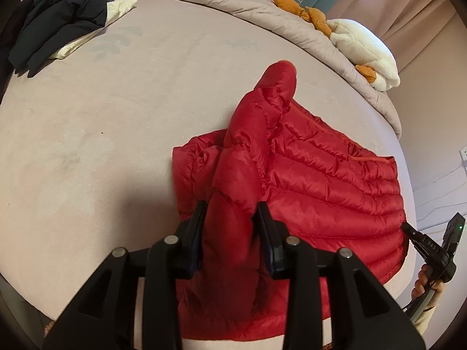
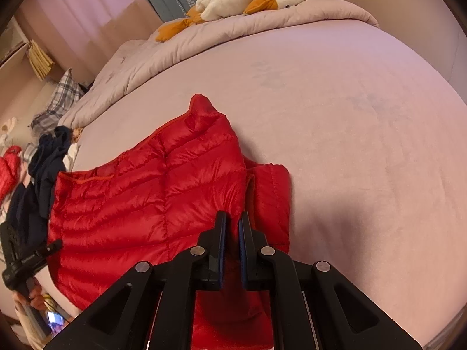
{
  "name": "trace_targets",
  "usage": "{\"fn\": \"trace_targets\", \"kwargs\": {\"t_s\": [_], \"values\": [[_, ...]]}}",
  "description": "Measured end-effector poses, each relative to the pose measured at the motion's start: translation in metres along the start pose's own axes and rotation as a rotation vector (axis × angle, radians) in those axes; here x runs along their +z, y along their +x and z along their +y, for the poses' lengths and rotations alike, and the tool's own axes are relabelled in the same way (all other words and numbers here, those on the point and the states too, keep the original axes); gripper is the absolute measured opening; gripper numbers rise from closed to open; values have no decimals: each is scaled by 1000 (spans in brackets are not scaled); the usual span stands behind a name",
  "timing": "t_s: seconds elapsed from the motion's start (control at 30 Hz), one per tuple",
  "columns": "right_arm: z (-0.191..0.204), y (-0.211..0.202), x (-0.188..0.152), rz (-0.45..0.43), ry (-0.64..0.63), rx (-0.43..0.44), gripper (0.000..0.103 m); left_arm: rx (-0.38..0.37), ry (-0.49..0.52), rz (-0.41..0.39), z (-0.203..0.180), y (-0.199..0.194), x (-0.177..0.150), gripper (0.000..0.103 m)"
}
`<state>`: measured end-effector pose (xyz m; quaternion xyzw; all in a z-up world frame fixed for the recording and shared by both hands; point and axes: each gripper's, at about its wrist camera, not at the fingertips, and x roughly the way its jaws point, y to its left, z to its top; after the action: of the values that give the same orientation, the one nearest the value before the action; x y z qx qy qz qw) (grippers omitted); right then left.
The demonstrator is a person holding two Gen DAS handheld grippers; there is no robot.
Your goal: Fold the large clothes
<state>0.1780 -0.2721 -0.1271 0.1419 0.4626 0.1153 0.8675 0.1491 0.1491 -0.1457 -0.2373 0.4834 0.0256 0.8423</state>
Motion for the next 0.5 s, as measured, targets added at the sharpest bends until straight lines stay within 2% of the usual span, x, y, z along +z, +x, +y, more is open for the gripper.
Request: {"fn": "trace_targets", "kwargs": {"t_s": [0.17, 0.27, 0.3, 0.33, 0.37, 0.4, 0.43, 0.47, 0.5], "values": [[-1, -6, -1, -11, 6, -10, 7, -6, 4, -33, 0, -18, -1, 41], [-1, -13, -2, -18, 9, -19, 11, -4, 16, -69, -2, -34, -2, 55], [0, -14, -3, -20, 10, -20, 14, -3, 23, -84, -4, -40, -2, 63], [0, -18, -3, -27, 13, -19, 25, -2, 31, -99, -6, -45, -3, 71], [0, -22, -3, -38, 16, -18, 43, -2, 42, -118, -9, -51, -3, 75], [0, -28, -4, -55, 21, -14, 54, -4, 49, -133, -11, -56, -4, 83], [0, -31, -4, -72, 27, -10, 74, -8, 55, -147, -12, -60, -4, 91], [0, -36, -4, -93, 32, -2, 90, -13, 56, -163, -12, -64, -4, 94], [-1, -41, -5, -108, 32, 4, 95, -18, 53, -177, -13, -67, -5, 100]]}}
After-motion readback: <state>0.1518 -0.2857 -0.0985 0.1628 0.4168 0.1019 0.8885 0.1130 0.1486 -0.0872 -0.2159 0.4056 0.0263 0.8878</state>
